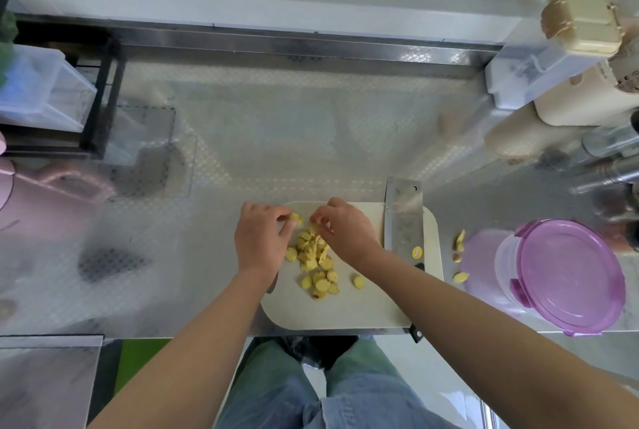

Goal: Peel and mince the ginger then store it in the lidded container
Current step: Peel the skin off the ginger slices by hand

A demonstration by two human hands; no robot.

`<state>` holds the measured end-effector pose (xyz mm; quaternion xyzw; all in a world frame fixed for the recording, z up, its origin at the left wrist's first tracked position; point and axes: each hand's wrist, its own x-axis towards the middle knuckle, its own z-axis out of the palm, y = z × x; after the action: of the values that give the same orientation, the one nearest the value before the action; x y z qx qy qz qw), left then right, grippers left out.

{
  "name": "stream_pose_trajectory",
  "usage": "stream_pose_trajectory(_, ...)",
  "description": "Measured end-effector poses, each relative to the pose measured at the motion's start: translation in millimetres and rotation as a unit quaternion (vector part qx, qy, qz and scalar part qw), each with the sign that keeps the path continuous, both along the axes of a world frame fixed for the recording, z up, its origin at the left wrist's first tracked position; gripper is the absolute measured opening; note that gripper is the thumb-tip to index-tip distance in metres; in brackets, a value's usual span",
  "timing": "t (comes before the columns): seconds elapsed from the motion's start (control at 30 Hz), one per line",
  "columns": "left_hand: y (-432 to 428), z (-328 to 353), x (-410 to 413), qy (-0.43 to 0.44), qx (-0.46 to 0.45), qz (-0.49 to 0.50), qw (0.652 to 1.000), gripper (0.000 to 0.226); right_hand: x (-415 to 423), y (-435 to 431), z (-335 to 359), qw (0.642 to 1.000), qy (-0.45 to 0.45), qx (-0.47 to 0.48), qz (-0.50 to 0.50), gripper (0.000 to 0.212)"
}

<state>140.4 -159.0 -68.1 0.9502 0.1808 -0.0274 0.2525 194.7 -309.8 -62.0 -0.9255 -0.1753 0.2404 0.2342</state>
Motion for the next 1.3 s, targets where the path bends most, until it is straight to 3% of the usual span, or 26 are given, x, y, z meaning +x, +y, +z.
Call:
stream_pose_trajectory(0.17,3,5,-12,-0.043,-0.037,-0.025,0.998,0.011,2,-4,1,0.999,-0.008,0.032,0.011,0.006)
stream_pose_trajectory(0.27,2,8,-24,-0.021,-0.067,-0.085,0.994,0.010,4,-13,4,0.992,0.025,0.119,-0.026,0.010)
stream_pose_trajectory(0.37,-1,7,-33,-0.003,-0.079,-0.097,0.992,0.011,3,-27,9,0.987,0.071,0.146,-0.017,0.012)
stream_pose_trajectory(0.47,-6,7,-38,-0.009,-0.081,-0.095,0.992,0.008,-3,-36,11,0.986,0.112,0.100,0.077,0.010)
stream_pose_trajectory(0.57,-7,8,-40,-0.010,-0.083,-0.084,0.993,0.008,-13,-37,9,0.987,0.062,0.035,0.143,0.011)
stream_pose_trajectory(0.8,-9,5,-42,0.006,-0.082,-0.081,0.993,0.011,-21,-26,12,0.982,-0.037,-0.017,0.187,0.015)
stream_pose_trajectory(0.97,-9,6,-44,-0.002,-0.072,-0.081,0.994,0.009,-19,-40,13,0.994,0.041,0.085,0.049,0.003)
stream_pose_trajectory(1.07,-12,6,-47,-0.002,-0.070,-0.077,0.995,0.010,-22,-38,19,0.992,0.107,0.036,0.047,0.001)
stream_pose_trajectory(1.3,-13,3,-51,0.024,-0.078,-0.068,0.994,0.016,-42,-24,8,0.996,0.066,-0.049,-0.022,0.015)
